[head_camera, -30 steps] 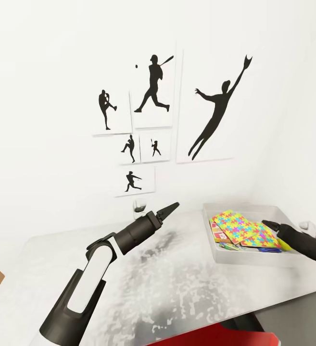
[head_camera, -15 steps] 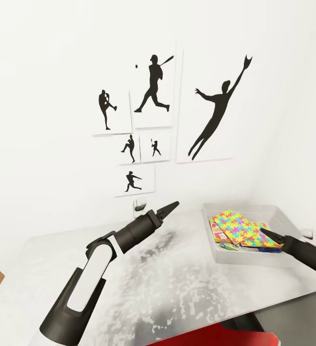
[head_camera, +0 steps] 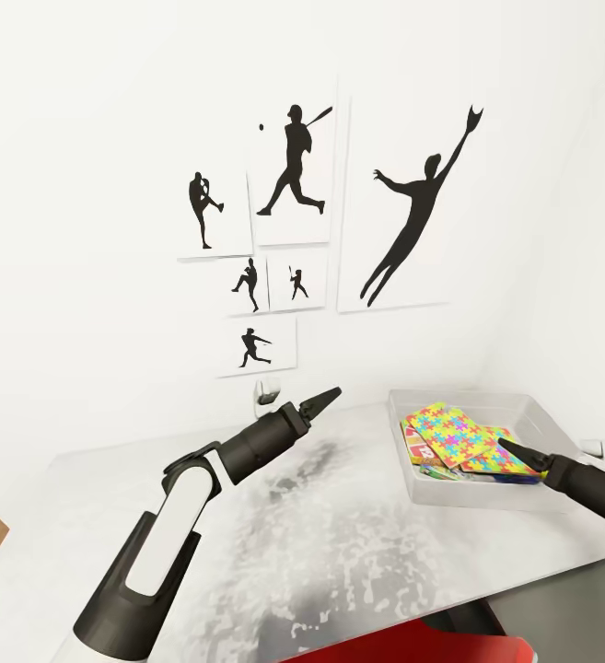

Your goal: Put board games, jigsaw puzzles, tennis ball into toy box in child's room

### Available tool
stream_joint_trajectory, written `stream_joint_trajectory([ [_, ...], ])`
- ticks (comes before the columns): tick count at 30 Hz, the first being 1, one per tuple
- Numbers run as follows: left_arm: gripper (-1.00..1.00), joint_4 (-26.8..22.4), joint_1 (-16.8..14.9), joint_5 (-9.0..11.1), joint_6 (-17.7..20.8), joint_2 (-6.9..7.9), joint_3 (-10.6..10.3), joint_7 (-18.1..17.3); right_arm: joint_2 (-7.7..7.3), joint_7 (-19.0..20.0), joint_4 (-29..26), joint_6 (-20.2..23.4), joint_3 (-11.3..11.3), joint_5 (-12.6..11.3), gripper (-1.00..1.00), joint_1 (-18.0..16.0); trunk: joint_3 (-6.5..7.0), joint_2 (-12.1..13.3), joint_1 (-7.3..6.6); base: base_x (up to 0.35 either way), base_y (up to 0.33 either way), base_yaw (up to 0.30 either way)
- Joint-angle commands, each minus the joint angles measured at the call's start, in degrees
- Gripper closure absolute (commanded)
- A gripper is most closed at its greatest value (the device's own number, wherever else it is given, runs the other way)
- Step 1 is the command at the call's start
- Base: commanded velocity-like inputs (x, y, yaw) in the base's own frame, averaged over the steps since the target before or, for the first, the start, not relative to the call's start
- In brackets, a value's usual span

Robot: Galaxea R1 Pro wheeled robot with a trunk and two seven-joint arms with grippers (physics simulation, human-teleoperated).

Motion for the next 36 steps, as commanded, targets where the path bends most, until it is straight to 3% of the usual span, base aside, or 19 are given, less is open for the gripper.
stream_joint_trajectory([
  [1, -1.00, 0.0, -0.1, 0.2, 0.4, -0.06, 0.1, 0.6, -0.05, 1.1, 0.0, 0.2, -0.1, 0.0, -1.00, 0.0, -0.12, -0.1, 0.03, 0.000, 0.000, 0.000],
  [9, -1.00, 0.0, -0.1, 0.2, 0.8, -0.08, -0.1, 2.0, -0.13, 3.3, 0.0, 0.1, 0.1, 0.1, -1.00, 0.0, 0.14, -0.1, 0.03, 0.000, 0.000, 0.000],
  [36, -1.00, -0.2, 0.2, 0.1, 0.6, 0.16, -0.3, -0.3, 0.26, 3.9, 0.0, 0.0, 1.4, 0.1, -1.00, -0.1, 1.79, -0.1, 0.03, -0.025, 0.000, 0.000],
])
